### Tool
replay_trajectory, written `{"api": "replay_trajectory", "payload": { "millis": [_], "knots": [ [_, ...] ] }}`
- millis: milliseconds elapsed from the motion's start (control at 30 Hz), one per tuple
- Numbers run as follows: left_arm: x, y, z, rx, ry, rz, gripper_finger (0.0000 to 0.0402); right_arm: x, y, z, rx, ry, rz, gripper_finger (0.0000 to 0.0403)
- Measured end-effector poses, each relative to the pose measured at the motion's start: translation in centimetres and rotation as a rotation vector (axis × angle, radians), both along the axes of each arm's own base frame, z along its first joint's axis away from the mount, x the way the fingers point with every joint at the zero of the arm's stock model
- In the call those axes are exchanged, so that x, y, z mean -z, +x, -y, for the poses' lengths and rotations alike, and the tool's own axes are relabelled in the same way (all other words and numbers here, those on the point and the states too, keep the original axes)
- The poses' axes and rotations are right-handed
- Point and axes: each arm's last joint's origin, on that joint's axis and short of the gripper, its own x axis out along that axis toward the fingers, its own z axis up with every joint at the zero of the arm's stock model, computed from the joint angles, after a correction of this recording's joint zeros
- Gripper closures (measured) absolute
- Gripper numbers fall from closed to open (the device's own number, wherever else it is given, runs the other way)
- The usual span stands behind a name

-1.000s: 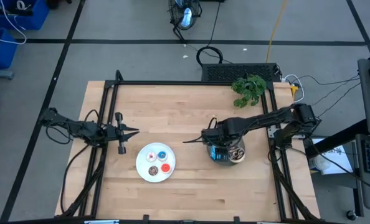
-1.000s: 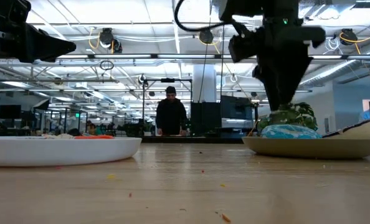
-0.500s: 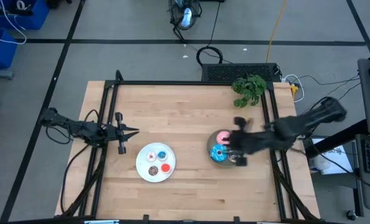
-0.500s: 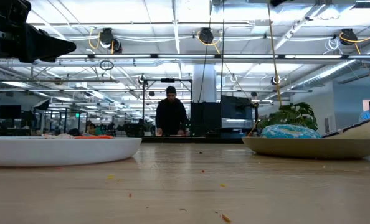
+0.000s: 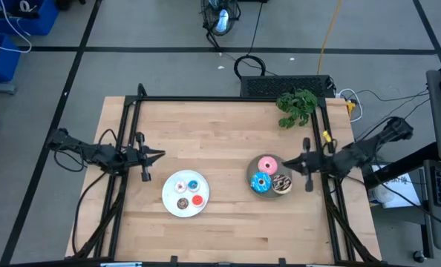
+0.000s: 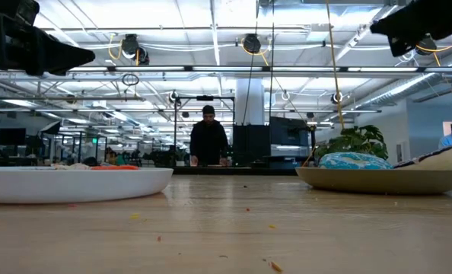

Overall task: Pick & Place donuts
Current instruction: Return to Home Position

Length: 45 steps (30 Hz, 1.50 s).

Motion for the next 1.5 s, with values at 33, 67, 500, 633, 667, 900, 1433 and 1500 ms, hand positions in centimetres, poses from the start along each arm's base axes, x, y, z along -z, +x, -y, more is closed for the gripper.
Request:
{"api": "replay_trajectory", "payload": {
  "millis": [33,67,500,633,667,900,1433,1500],
  "knots": [
    [0.0,0.0,0.0,-0.001,-0.001,-0.001,0.0378,-0.1,-0.5,0.3,-0.004,-0.002,0.029,0.0401],
    [0.0,0.0,0.0,-0.001,-0.003,-0.001,0.0389,-0.2,-1.0,0.6,-0.007,-0.009,0.053,0.0402],
    [-0.3,-0.1,-0.4,-0.125,0.029,0.002,0.0398,0.5,-3.5,2.6,0.045,-0.089,0.181,0.0403],
    [-0.3,-0.1,-0.8,-0.177,0.017,0.009,0.0396,3.2,-2.6,2.7,0.059,-0.077,0.162,0.0403],
    [-0.3,0.0,-0.9,-0.176,0.015,0.010,0.0396,3.6,-2.5,2.7,0.034,-0.066,0.172,0.0403],
    [-0.3,0.1,-1.0,-0.147,0.056,0.001,0.0398,5.5,-2.1,3.0,-0.005,-0.027,0.210,0.0403],
    [0.3,0.0,-0.4,-0.073,0.062,-0.058,0.0398,6.4,-1.6,3.3,-0.014,-0.100,0.288,0.0403],
    [0.4,0.0,-0.4,-0.073,0.056,-0.060,0.0394,6.7,-1.6,3.7,0.019,-0.075,0.265,0.0403]
  ]
}}
